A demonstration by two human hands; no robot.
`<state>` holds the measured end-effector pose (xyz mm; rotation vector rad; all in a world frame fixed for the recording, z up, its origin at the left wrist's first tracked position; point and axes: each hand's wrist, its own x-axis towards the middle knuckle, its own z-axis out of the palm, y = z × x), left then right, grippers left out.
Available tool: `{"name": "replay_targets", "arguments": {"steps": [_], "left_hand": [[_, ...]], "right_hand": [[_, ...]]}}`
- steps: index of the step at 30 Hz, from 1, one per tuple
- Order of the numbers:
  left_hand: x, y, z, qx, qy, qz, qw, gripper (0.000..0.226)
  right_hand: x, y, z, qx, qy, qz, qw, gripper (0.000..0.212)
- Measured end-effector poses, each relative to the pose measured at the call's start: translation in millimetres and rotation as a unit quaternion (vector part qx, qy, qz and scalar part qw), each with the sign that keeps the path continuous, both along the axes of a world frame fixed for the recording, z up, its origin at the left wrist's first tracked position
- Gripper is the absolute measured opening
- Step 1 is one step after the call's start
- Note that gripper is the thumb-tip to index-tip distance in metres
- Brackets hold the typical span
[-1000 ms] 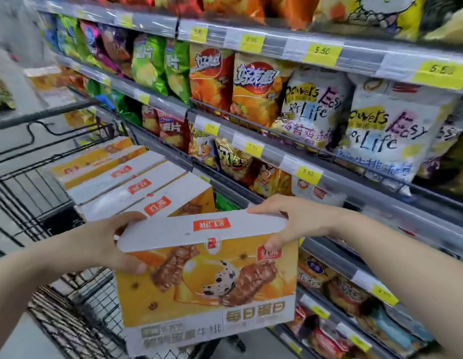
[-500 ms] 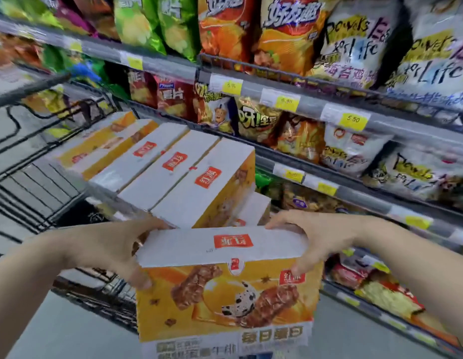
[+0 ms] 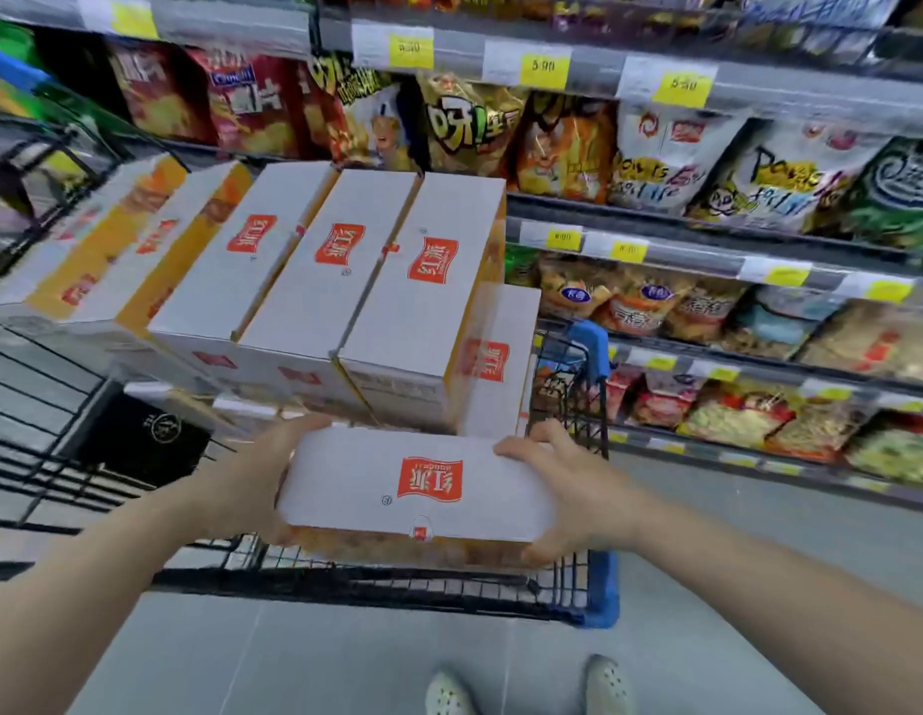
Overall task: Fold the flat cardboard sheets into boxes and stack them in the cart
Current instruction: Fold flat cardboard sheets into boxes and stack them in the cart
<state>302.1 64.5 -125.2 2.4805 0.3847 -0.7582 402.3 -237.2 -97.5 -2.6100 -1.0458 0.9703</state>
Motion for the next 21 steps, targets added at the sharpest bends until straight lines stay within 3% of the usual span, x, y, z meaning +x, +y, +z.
{"name": "replay_targets", "arguments": {"steps": [10,21], "left_hand": [[11,-18,-49,0.067,0.052,-0.043,0.996,0.093],[1,-36,-97,-0.027,0.088,-0.042,0.995,0.095]], "right_hand": [[-34,16,-74,0.036,0.029,-0.106,0.993,0.089],[-38,-3,-115,-0.021,0.117,-0.134,0.984,0.084]]}}
